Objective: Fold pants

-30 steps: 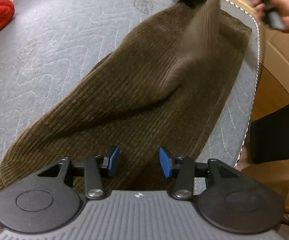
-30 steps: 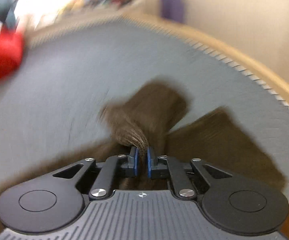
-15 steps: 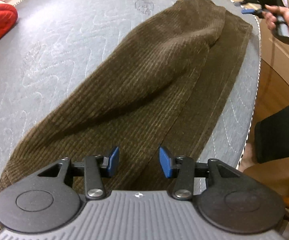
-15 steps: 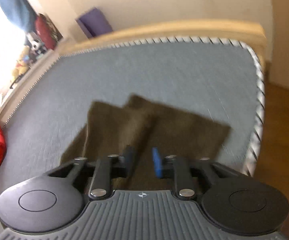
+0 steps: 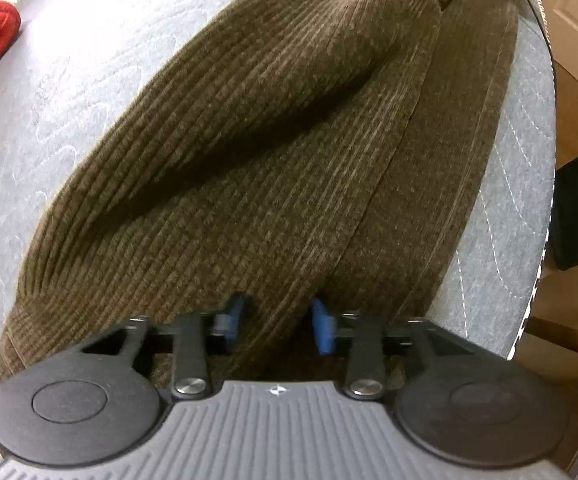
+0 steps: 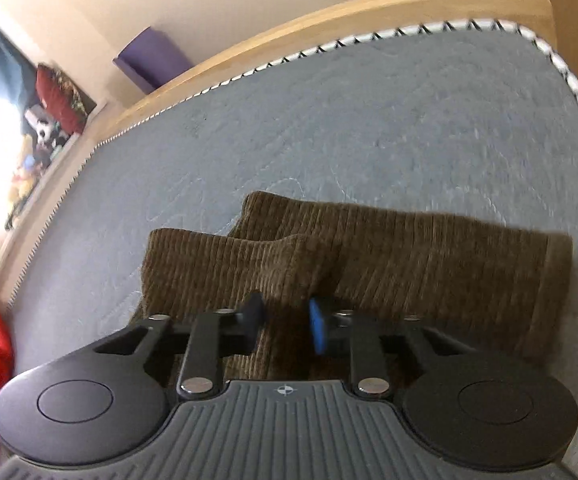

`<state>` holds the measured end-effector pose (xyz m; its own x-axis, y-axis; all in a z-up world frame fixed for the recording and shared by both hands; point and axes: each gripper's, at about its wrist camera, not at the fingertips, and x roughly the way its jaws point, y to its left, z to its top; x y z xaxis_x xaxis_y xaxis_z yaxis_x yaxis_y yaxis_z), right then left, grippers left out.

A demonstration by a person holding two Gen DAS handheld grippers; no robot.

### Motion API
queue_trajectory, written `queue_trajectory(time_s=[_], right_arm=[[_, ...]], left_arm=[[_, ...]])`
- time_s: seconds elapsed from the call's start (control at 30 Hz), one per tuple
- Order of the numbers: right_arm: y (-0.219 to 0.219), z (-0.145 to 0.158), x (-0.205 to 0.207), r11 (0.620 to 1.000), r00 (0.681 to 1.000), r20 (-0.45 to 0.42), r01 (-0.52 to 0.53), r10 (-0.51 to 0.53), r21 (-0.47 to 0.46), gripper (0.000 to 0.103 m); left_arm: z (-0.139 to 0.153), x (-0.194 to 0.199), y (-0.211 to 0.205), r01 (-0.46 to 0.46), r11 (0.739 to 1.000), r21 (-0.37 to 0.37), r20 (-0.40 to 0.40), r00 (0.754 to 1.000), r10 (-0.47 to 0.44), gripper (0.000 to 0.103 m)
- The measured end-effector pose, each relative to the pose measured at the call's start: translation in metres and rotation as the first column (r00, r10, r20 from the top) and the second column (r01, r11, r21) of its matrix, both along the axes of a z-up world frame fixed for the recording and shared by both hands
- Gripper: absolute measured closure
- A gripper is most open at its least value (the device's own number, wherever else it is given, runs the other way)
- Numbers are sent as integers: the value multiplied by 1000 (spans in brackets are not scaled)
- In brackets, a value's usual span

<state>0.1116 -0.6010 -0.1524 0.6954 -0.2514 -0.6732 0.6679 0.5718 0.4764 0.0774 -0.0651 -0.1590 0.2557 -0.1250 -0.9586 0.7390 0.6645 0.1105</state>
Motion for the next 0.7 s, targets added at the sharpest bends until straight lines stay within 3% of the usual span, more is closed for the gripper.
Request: queue_trajectory(time_s=[0.03, 0.07, 0.13, 0.23, 0.33, 0.43, 0.53, 0.57, 0.63, 0.7], right_arm=[[-1, 3, 0, 1000, 1000, 21, -8, 9, -5, 96], [0, 11, -2, 1000, 999, 44, -7, 8, -25, 97], [4, 32, -8, 999, 996, 94, 6, -1, -46, 98], [10, 75, -22, 997, 986, 166, 29, -17, -72, 98], [13, 110, -50, 989, 979, 201, 72, -44, -132, 98], [-4, 94, -71, 985, 990, 72, 129, -121, -118, 98], [-29, 29, -76, 988, 974, -174, 152, -147, 18, 97], [-35, 14, -81, 983, 966, -203, 176, -161, 59, 97], [-38, 11, -87, 973, 965, -182, 209, -190, 94, 96], [-27, 29, -81, 976, 959, -190, 217, -210, 19, 89]], left_arm=[[0, -1, -1, 8, 1000, 5, 4, 1000, -8, 91], [3, -2, 0, 24, 1000, 4, 11, 1000, -24, 94], [16, -3, 5, 51, 999, -16, 39, 998, -51, 95], [53, 1, 23, 17, 993, -113, 84, 996, -7, 95], [70, -9, 37, 63, 978, -197, 56, 997, -53, 95], [52, -28, 26, 155, 975, -159, 9, 988, -155, 95], [25, -37, 13, 182, 980, -81, -44, 981, -186, 95], [21, -40, 12, 197, 977, -76, -55, 978, -201, 95], [21, -44, 10, 222, 972, -76, -66, 972, -227, 94], [24, -47, 12, 223, 972, -81, -65, 971, -228, 94]])
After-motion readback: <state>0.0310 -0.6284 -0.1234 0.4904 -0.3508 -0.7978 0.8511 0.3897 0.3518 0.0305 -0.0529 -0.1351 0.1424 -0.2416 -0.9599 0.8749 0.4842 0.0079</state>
